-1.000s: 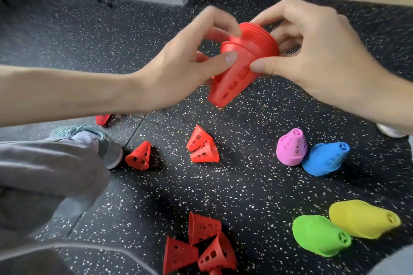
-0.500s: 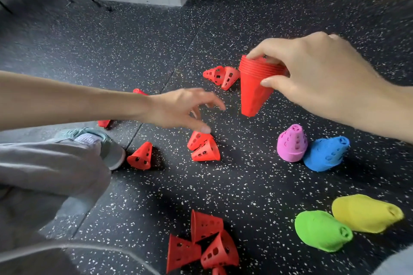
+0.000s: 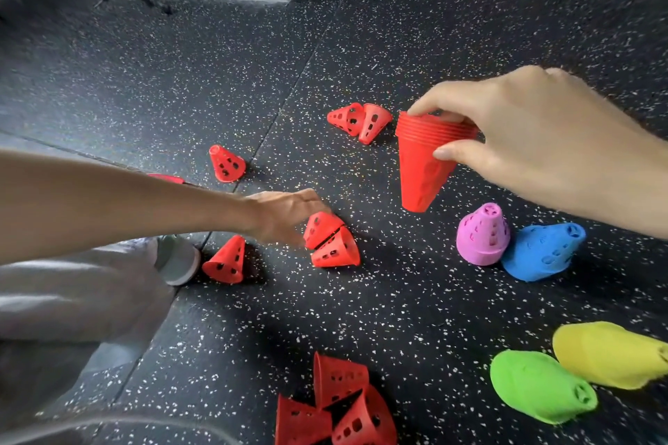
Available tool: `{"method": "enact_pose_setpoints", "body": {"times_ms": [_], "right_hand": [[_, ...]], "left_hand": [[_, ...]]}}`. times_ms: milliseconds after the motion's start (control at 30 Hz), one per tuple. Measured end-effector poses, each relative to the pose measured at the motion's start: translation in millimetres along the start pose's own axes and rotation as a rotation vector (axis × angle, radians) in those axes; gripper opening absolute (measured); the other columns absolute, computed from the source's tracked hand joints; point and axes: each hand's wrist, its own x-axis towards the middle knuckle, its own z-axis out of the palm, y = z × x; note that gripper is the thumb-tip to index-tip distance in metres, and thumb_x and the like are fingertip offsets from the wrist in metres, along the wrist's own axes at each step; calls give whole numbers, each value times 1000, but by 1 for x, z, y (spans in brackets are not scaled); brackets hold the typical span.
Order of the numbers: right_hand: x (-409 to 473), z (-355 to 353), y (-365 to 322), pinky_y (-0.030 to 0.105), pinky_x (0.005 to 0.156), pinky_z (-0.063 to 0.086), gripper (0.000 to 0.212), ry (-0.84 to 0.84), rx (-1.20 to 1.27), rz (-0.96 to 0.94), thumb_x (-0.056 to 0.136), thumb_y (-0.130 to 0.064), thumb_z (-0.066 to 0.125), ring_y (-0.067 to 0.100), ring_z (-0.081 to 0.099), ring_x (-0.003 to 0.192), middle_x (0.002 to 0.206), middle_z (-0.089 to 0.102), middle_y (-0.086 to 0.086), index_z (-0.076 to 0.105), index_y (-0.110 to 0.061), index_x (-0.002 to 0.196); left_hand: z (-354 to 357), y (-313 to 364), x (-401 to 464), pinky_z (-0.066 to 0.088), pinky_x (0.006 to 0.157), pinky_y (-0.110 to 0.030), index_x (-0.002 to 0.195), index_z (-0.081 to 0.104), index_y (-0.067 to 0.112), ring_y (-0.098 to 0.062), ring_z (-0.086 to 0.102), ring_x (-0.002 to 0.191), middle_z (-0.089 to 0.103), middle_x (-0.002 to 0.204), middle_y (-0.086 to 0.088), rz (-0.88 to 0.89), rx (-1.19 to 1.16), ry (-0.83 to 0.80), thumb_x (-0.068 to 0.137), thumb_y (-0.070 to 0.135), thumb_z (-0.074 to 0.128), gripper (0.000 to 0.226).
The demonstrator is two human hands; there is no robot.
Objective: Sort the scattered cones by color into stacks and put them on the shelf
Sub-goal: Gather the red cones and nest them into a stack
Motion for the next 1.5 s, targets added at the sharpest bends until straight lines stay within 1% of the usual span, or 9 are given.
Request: {"method": "enact_pose_setpoints", "body": {"times_ms": [133,233,433,633,867,1000,1133,1300,1500], "right_hand": [[1,2,4,39,70,47,39,6,-7,-4,88,-33,75,30,63,69,72,58,-10,61,-37,124],[0,1,5,37,68,46,37,9,-6,-9,89,-35,74,32,65,71,80,67,-6,61,-37,123],[-1,-4,6,37,72,48,38,-5,-22,-3,89,-33,74,32,70,79,93,76,0,61,-35,125],[7,-7,2,45,83,53,38,-14,-17,9,90,-31,74,36,69,92,103,76,4,62,-34,126],[28,-2,6,42,95,54,39,72,290,155,83,-21,81,17,69,89,95,73,-8,70,-31,119],[28,2,-2,23,91,55,39,135,436,142,82,-18,81,2,70,86,96,75,-11,71,-29,118],[27,8,-12,27,84,58,38,197,590,99,81,-12,81,13,74,81,88,77,-11,72,-24,116],[28,10,-14,12,74,52,37,287,716,80,83,-8,80,1,72,76,86,76,-12,71,-17,118],[32,13,-15,18,75,54,37,323,828,100,84,-9,80,6,74,79,89,77,-6,69,-15,119]], "left_hand": [[7,2,2,55,84,-39,144,48,31,-15,59,97,40,140,1,-55,-10,-13,96,24,64,51],[20,-2,5,55,84,-35,136,57,24,-14,59,88,39,134,-1,-120,-69,22,97,21,67,41],[23,4,11,54,79,-31,94,67,34,-11,66,89,66,110,8,-131,-177,161,96,52,63,18],[-24,30,2,46,68,-29,99,67,29,-13,64,82,70,96,8,1,-179,219,97,32,68,4],[-100,58,-68,49,85,-27,93,67,32,-3,60,89,59,97,9,242,-244,465,91,27,75,9],[-123,53,-103,39,79,-4,98,73,26,-9,63,92,58,104,6,212,-278,579,90,29,75,10],[-144,53,-118,40,81,-1,99,70,32,-4,60,95,50,127,4,264,-309,580,91,30,71,8],[-150,44,-120,43,81,-2,104,67,26,-3,60,103,38,142,4,266,-303,619,96,30,64,9],[-144,50,-117,39,83,2,108,60,20,24,47,108,38,144,0,290,-329,704,95,30,68,18]]}}
